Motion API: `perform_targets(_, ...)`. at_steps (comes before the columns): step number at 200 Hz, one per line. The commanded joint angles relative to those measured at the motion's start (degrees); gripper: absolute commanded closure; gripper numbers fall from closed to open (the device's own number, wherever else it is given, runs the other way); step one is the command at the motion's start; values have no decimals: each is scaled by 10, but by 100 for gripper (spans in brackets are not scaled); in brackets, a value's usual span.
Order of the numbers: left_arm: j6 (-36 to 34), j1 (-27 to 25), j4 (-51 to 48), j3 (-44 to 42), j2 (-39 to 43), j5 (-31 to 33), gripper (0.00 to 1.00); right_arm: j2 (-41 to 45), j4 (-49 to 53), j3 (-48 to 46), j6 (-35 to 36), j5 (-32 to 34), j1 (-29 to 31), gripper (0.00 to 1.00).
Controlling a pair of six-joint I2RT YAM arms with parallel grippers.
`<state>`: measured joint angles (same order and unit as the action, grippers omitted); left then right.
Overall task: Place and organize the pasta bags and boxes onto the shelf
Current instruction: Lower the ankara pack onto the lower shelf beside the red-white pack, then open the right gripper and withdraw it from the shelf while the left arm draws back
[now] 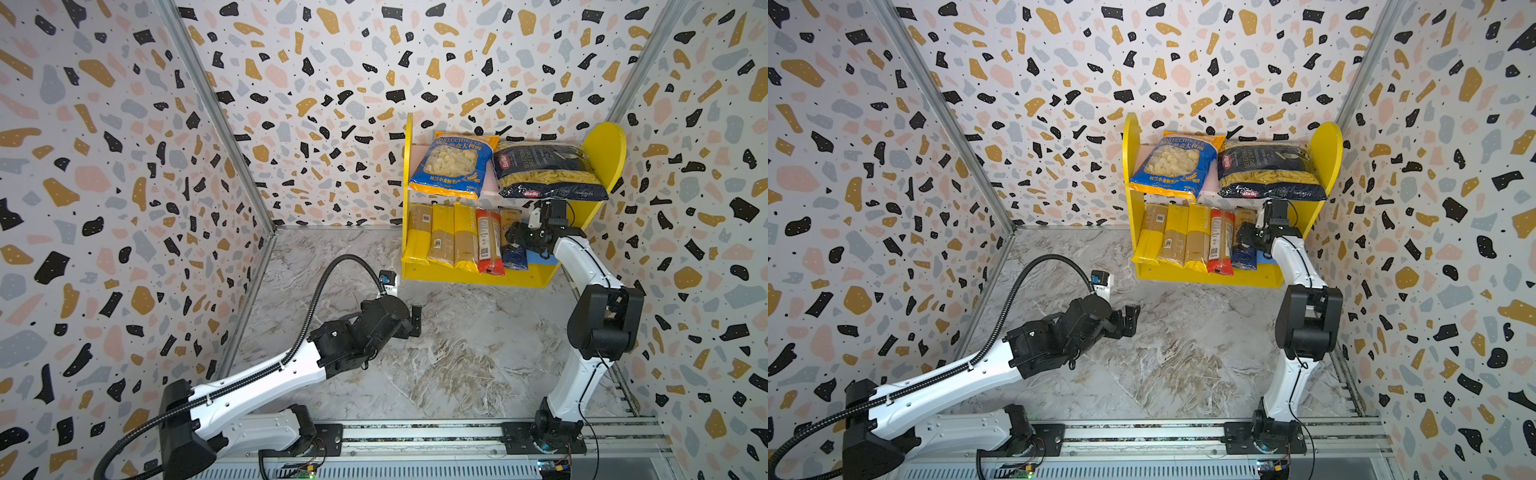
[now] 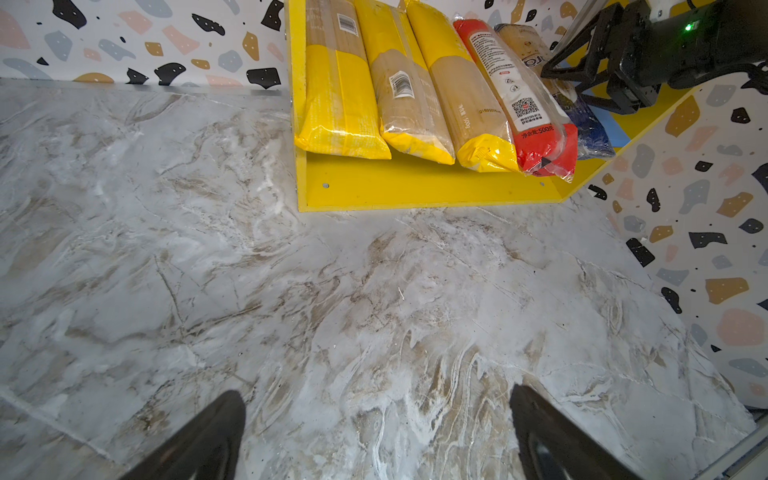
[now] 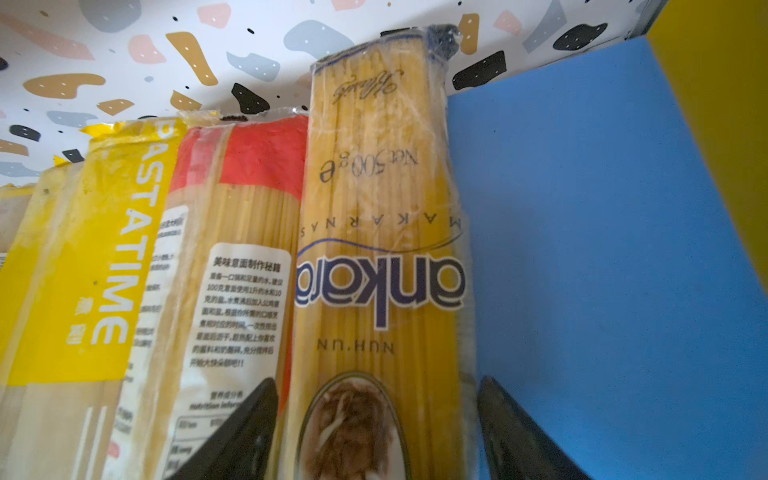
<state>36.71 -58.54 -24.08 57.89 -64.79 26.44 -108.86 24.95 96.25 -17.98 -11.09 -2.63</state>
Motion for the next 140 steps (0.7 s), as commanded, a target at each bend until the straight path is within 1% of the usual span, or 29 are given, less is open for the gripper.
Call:
perform_targets(1,8,4,-15,-1,19,41,1,69,-30,-14,6,0,6,20)
perform_targets(6,10,4,-20,0,22,50,0,76,-32,-21,5,0,6,18)
perform_targets(13,12,5,-25,-1,27,59,0,86,-34,-31,5,1,6,8)
perform_targets(28,19,7,-33,-5,42,80,0,110,-37,-55,5,-6,6,5)
perform_targets(32,22,7,-34,-8,47,87,0,117,-39,-63,5,-6,7,0)
perform_targets(67,40,10,-32,-46,94,158,0,195,-37,-140,5,-16,8,1)
perform_targets(95,37,9,-18,-89,129,230,0,291,-35,-234,8,-27,14,1)
perform_targets(107,34,10,-11,-107,143,261,1,338,-36,-276,10,-33,25,1)
perform_targets(124,31,10,1,-131,162,298,1,404,-34,-328,13,-25,47,1)
perform_targets(140,32,10,9,-149,179,317,0,460,-25,-366,11,-17,70,1)
